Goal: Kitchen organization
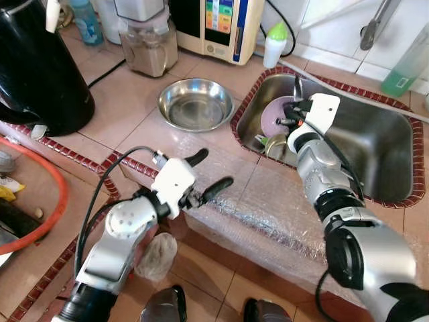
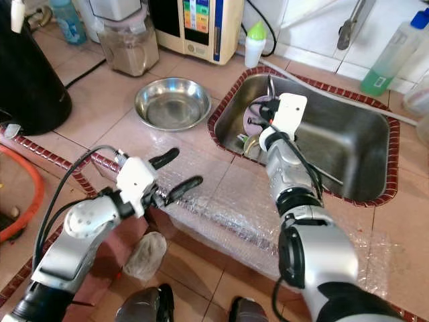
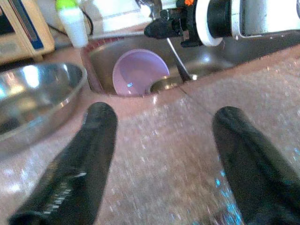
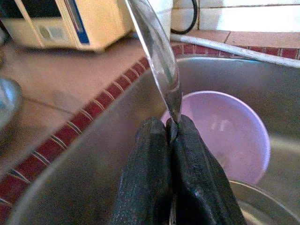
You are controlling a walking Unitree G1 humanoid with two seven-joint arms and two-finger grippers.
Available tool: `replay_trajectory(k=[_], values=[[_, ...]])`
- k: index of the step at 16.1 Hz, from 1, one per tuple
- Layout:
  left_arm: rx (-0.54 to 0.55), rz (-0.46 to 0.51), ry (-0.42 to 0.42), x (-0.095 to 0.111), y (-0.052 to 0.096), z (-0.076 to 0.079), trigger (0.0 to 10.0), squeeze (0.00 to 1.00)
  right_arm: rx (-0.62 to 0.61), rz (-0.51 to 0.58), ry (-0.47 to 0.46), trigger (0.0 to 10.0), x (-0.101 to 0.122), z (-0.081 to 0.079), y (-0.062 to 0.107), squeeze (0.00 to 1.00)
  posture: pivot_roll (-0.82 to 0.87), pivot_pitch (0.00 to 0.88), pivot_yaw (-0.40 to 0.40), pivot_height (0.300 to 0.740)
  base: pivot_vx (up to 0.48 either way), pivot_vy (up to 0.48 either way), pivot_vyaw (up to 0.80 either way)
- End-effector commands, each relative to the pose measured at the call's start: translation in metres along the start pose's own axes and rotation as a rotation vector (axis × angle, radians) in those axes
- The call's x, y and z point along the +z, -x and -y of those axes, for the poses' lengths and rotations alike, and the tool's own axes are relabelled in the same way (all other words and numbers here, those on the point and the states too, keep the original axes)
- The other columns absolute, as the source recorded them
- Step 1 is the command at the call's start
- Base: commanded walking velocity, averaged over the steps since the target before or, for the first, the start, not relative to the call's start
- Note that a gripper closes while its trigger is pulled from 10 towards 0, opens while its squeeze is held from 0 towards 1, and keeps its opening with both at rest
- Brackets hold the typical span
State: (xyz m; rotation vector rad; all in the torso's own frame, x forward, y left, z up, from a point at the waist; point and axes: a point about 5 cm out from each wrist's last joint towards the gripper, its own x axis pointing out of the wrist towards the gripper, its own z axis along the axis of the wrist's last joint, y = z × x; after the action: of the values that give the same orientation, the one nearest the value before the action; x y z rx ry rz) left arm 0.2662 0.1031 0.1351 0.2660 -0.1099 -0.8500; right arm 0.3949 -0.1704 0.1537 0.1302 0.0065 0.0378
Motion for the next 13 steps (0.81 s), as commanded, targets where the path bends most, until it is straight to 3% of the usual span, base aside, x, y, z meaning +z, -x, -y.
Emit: replay_trajectory(k=[1, 2, 3, 8, 13], values=[[-0.013, 0.004, -0.008, 0.004, 0.001, 0.002, 10.0, 1.0, -0.006, -0.001, 0.062, 2.0, 0.003, 0.002, -0.001, 0.0, 0.15, 0.176, -0.005, 0.74, 0.0, 0.0, 0.0], [-0.014, 0.002, -0.007, 0.005, 0.0, 0.002, 10.0, 1.0, -0.011, -0.032, 0.105, 9.3, -0.004, 0.003, 0.0, 0.89, 0.15, 0.174, -0.006, 0.74, 0.0, 0.0, 0.0], [-0.014, 0.0, -0.007, 0.006, 0.0, 0.002, 10.0, 1.0, -0.015, -0.048, 0.126, 10.0, -0.007, 0.004, 0.002, 1.0, 0.15, 0.174, -0.006, 0.74, 0.0, 0.0, 0.0], [-0.016, 0.0, -0.006, 0.01, -0.006, -0.001, 10.0, 1.0, 0.009, -0.099, 0.074, 10.0, -0.026, 0.005, 0.009, 1.0, 0.12, 0.154, 0.0, 0.74, 0.0, 0.0, 0.0], [-0.006, 0.008, -0.009, 0.01, -0.012, -0.007, 10.0, 1.0, 0.052, -0.069, 0.039, 10.0, -0.028, 0.003, 0.012, 1.0, 0.1, 0.121, -0.004, 0.74, 0.0, 0.0, 0.0]])
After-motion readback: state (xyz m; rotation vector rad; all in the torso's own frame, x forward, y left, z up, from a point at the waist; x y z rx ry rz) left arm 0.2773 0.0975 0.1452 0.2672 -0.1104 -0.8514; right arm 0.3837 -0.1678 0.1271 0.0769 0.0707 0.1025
